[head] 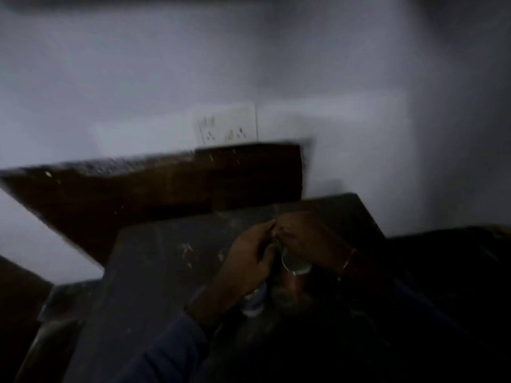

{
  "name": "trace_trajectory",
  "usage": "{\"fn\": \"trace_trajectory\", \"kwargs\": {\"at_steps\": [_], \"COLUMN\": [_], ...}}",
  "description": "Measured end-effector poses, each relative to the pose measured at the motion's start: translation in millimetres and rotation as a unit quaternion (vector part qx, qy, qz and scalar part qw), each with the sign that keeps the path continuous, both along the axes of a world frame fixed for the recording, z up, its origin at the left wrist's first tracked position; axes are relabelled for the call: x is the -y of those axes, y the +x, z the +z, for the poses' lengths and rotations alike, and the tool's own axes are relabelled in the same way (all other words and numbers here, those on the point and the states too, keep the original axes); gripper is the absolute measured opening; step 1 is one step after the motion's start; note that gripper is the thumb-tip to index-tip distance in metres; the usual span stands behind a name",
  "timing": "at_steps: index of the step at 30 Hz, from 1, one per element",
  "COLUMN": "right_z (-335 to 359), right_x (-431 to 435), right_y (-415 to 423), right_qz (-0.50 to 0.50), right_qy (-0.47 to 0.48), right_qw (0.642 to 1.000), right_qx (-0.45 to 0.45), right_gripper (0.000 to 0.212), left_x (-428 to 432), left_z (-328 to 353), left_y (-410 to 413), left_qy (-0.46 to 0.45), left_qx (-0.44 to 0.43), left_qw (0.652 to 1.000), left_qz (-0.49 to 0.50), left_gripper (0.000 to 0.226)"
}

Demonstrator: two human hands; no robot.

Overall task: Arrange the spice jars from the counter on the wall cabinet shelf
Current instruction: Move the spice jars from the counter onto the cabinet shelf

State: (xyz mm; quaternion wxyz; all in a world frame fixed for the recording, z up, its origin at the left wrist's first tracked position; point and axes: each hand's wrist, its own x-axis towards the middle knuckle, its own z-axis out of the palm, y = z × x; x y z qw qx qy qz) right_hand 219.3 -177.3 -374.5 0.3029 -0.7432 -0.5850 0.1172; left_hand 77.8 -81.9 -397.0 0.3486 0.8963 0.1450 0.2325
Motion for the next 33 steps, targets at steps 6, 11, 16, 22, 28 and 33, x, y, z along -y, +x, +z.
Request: {"fn": "trace_trajectory", "kwargs": {"at_steps": [6, 11, 16, 22, 28, 33], "right_z": [-109, -136, -147, -172, -181, -178], "right_x": [76, 81, 63, 43, 34, 41], "right_y": [-5, -7, -5, -1, -3, -4], "right_qz": [-0.238, -0.284, -0.26, -0.252, -0.279, -0.276], "right_qy": [-0.059, -0.103, -0.078, -0.068, -0.033, -0.018], "right_qw": [0.951, 0.918, 0.92, 0.928, 0.923, 0.923], "right_qx": [-0.187, -0.256, -0.284, -0.267, -0.262, -0.268], "right_gripper": [0.044, 0.087, 0.11, 0.12, 0.104, 0.082], "left_x": [58, 77, 85, 85, 81, 75], "left_z": [-98, -116, -119, -121, -114, -106], "left_y": [-12, -10, -4, -9, -10, -10], "left_qy": [-0.14, -0.163, -0.193, -0.219, -0.206, -0.198], "left_qx": [-0.144, -0.197, -0.217, -0.218, -0.202, -0.187], "left_qw": [0.979, 0.963, 0.952, 0.943, 0.946, 0.954], "left_qz": [0.033, 0.081, 0.095, 0.126, 0.149, 0.124], "left_gripper": [0.051, 0.05, 0.05, 0.052, 0.053, 0.055]}}
